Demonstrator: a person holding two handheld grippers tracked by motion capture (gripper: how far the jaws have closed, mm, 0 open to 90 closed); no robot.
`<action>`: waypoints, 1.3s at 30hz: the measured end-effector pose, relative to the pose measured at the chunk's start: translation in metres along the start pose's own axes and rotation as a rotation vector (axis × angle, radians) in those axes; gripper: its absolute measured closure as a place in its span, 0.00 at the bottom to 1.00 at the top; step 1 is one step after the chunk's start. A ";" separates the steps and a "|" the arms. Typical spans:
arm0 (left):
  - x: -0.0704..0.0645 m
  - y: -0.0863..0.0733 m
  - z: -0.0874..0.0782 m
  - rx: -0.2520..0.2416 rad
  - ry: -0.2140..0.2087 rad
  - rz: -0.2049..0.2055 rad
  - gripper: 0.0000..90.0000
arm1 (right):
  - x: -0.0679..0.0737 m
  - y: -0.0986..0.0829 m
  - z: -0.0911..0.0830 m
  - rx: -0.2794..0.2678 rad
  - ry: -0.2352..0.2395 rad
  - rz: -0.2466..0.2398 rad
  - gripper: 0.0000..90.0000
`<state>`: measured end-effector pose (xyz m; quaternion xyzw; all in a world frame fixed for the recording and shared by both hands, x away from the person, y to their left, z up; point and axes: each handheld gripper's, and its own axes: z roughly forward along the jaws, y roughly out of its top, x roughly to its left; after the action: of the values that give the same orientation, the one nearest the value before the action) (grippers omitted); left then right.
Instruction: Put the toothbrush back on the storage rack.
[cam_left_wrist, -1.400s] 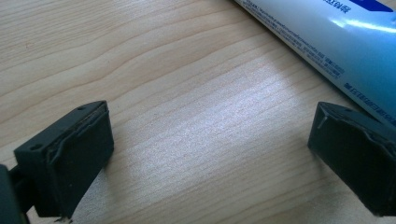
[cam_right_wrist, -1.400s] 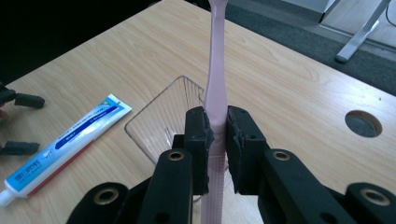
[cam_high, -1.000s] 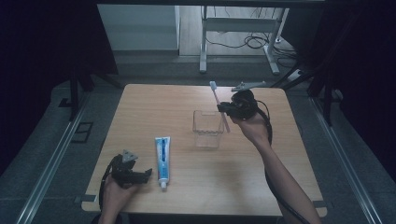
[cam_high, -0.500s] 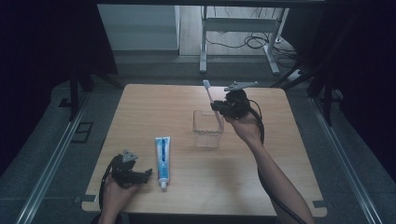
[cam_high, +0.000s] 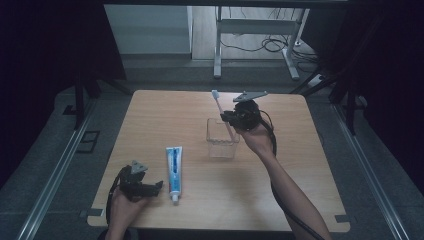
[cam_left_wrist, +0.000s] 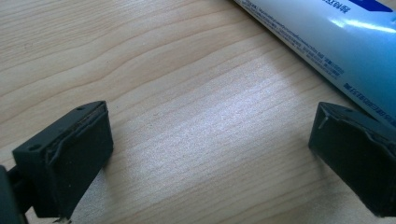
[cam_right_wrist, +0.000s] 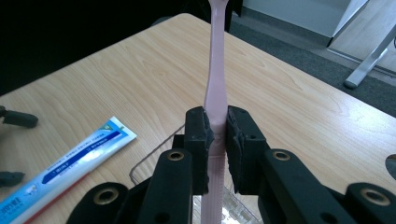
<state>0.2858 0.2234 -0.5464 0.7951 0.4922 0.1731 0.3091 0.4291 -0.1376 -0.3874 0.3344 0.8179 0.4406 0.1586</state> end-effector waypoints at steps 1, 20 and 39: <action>0.000 0.000 0.000 0.000 0.000 0.000 0.00 | 0.000 -0.001 0.001 0.004 -0.003 -0.006 0.87; 0.000 0.000 0.000 0.001 0.000 0.002 0.00 | 0.001 -0.022 0.030 0.054 -0.019 -0.023 0.87; 0.000 0.000 0.000 0.001 0.000 0.000 0.00 | 0.001 -0.041 0.053 0.133 -0.025 -0.028 0.86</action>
<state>0.2858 0.2234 -0.5464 0.7952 0.4922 0.1728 0.3089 0.4414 -0.1205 -0.4506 0.3383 0.8479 0.3787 0.1523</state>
